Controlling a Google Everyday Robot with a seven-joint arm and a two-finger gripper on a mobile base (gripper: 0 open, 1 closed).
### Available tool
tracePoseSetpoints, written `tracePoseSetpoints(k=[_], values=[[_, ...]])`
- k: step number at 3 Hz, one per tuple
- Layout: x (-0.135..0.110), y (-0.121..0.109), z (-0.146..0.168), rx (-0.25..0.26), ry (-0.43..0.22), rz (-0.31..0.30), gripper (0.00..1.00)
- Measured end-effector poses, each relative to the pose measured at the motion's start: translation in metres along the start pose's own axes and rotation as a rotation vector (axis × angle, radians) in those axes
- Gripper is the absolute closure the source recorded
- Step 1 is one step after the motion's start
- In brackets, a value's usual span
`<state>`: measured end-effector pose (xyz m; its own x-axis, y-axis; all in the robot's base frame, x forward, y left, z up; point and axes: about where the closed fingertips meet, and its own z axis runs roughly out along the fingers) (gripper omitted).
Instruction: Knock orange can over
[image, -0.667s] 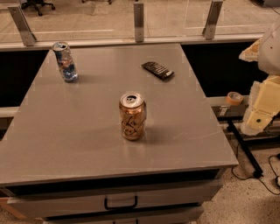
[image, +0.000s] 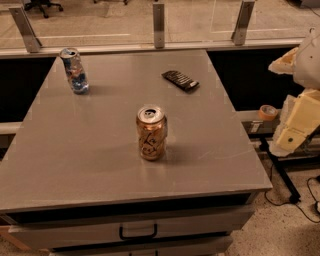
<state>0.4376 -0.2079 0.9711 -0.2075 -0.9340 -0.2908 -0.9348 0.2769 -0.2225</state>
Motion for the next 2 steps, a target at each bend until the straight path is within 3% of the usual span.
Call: tracePoseSetpoints(k=[2], values=[[-0.016,0.014,0.06,0.005,-0.405,-0.019,0.0]])
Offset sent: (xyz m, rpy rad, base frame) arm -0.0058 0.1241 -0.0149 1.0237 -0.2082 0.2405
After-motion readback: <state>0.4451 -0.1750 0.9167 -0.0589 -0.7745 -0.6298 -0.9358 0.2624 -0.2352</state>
